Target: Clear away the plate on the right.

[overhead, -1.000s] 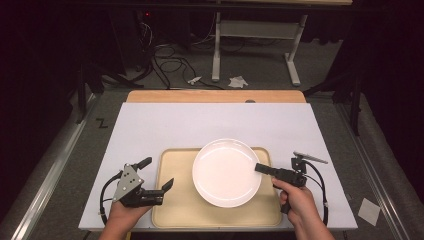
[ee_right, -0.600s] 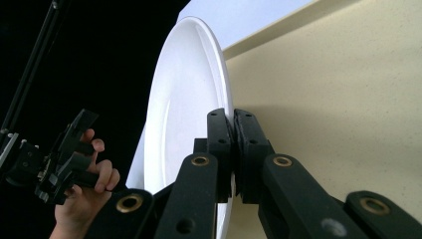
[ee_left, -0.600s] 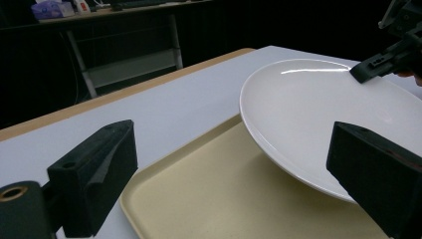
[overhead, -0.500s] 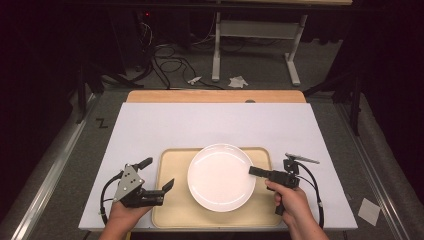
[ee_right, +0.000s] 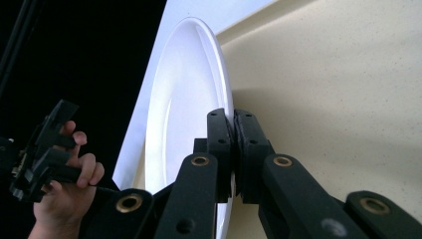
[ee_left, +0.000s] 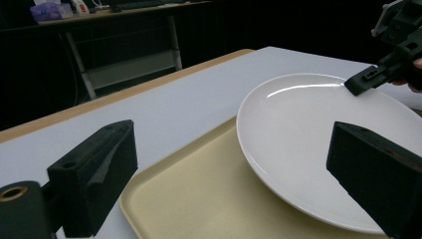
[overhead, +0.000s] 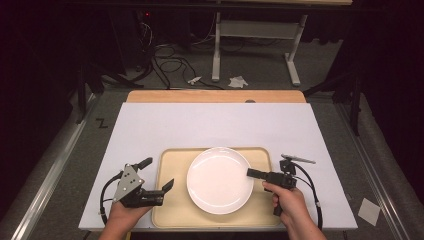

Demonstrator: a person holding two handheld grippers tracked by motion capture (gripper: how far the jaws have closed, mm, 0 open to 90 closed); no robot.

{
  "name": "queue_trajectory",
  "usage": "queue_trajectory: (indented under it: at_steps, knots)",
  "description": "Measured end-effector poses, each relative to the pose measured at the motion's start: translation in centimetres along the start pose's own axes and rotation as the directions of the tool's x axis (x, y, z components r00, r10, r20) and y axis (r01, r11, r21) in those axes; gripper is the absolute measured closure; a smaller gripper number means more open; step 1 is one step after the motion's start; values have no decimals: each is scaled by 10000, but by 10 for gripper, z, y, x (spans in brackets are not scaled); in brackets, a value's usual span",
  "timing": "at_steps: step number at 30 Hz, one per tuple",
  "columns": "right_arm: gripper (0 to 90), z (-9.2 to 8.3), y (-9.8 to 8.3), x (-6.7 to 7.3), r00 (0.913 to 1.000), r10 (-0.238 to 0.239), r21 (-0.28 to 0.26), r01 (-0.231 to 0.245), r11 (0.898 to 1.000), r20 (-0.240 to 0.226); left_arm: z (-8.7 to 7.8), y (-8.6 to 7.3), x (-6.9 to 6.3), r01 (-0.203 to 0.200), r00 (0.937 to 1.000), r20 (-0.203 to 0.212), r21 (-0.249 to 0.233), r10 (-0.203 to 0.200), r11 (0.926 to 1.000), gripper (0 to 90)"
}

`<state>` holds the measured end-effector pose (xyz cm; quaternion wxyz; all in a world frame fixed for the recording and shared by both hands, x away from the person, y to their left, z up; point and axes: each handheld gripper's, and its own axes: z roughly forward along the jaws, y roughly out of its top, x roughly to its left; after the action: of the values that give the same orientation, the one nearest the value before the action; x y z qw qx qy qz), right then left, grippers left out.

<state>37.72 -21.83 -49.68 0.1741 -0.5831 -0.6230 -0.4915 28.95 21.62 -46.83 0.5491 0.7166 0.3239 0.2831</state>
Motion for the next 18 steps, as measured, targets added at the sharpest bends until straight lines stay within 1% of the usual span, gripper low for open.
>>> queue_trajectory:
  at_steps: [5, 6, 8, 13, 18]
  knots:
    - [891, 2, -1, -1, 9999, -116, 53, 116, 9999, 102, 0, 0, 0, -33, 10000, 1, -39, 33, 10000, 65]
    - [891, 2, -1, -1, 9999, -65, 81, 64, 9999, 113, 0, 0, 0, -38, 10000, -2, -51, 38, 10000, 65]
    - [891, 3, -1, -1, 9998, -110, 150, 107, 9998, 161, -1, 0, 0, -27, 10000, 0, -64, 27, 10000, 65]
    - [891, 4, -1, -1, 9997, -107, 97, 105, 9999, 238, -1, 0, 0, -45, 10000, 14, -49, 45, 10000, 65]
    - [891, 5, -1, -1, 9995, -143, 192, 137, 9997, 298, 0, 0, 0, -59, 10000, 22, -47, 59, 10000, 65]
